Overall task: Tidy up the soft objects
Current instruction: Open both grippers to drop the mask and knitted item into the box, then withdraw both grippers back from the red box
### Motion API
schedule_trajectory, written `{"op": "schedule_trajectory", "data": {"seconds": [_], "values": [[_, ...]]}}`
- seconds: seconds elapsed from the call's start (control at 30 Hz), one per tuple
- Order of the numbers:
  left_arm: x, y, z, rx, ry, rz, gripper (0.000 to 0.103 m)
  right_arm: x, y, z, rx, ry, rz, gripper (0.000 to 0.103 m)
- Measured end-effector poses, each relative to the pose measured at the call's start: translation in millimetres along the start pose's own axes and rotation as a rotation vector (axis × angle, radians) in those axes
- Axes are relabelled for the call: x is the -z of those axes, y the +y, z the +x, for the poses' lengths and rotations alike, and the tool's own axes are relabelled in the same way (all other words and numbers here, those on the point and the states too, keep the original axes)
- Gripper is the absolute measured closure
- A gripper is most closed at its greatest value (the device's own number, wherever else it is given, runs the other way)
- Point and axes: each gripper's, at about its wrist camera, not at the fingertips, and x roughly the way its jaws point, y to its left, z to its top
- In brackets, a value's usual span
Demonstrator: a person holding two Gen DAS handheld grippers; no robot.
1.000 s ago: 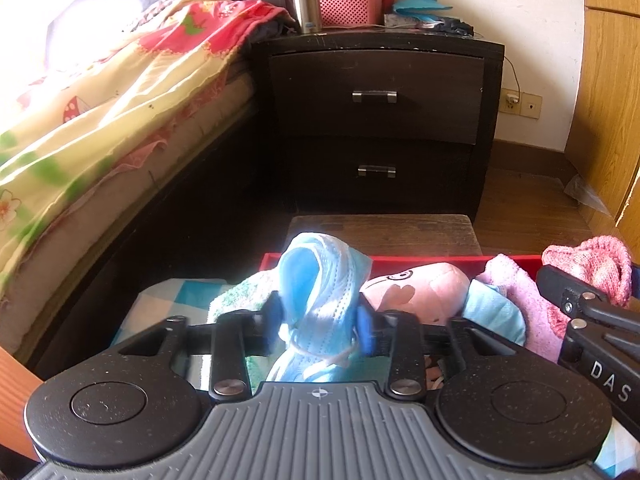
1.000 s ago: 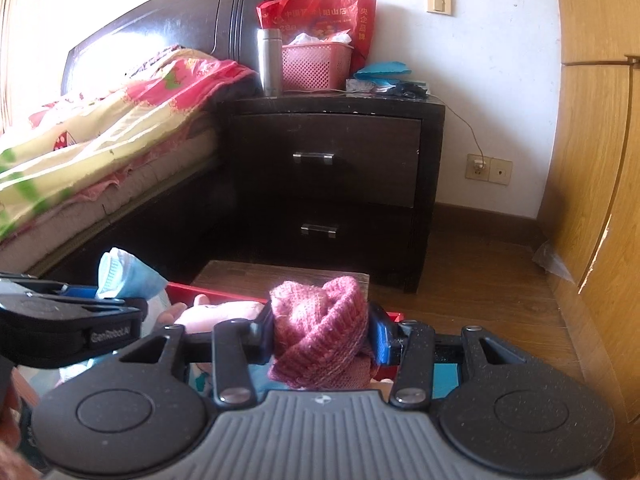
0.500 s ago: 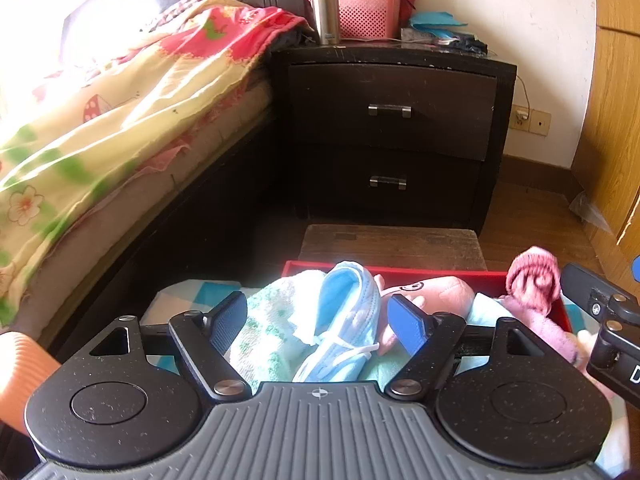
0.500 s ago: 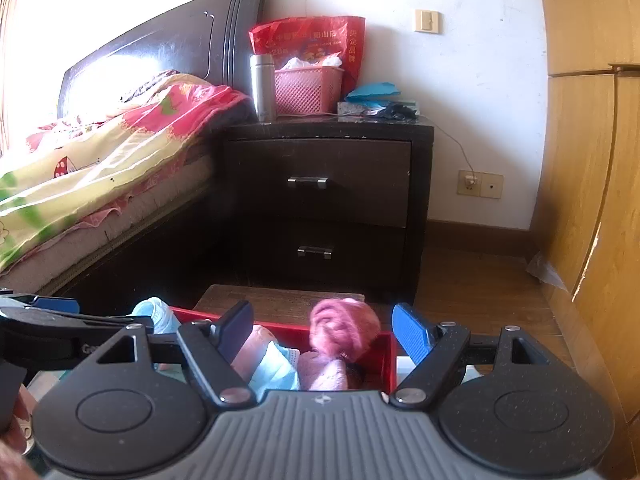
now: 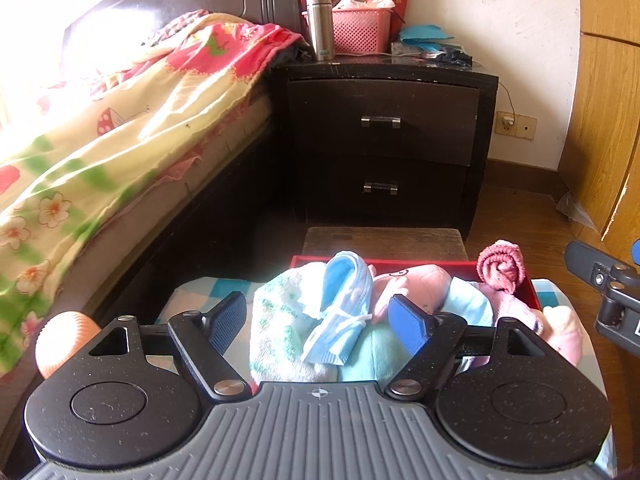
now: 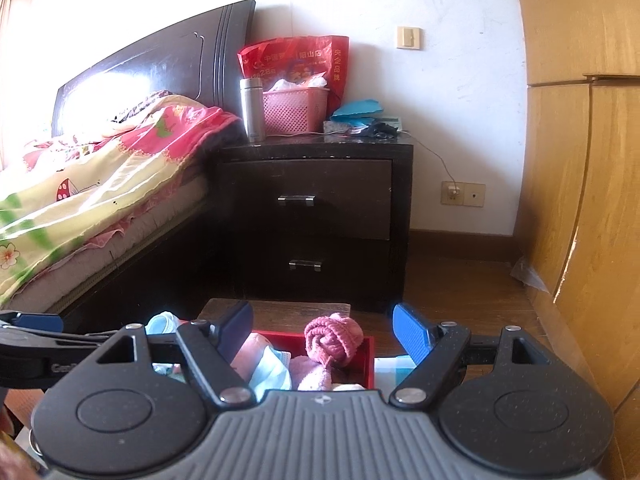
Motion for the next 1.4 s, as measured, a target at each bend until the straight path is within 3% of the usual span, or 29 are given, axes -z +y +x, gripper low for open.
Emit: {"op": "schedule_trajectory", "data": {"seconds": [0.93,1.4], "values": [[19,-8,-36,0.021,-0.028,0.028,0.025,11,-3,-33,-0.015,0.011,0.004,0.046],[54,-4,-63,0.058,0.015,0.01,0.024,43,0,-81,-0.023,0.036,-0.01,0.045]]}}
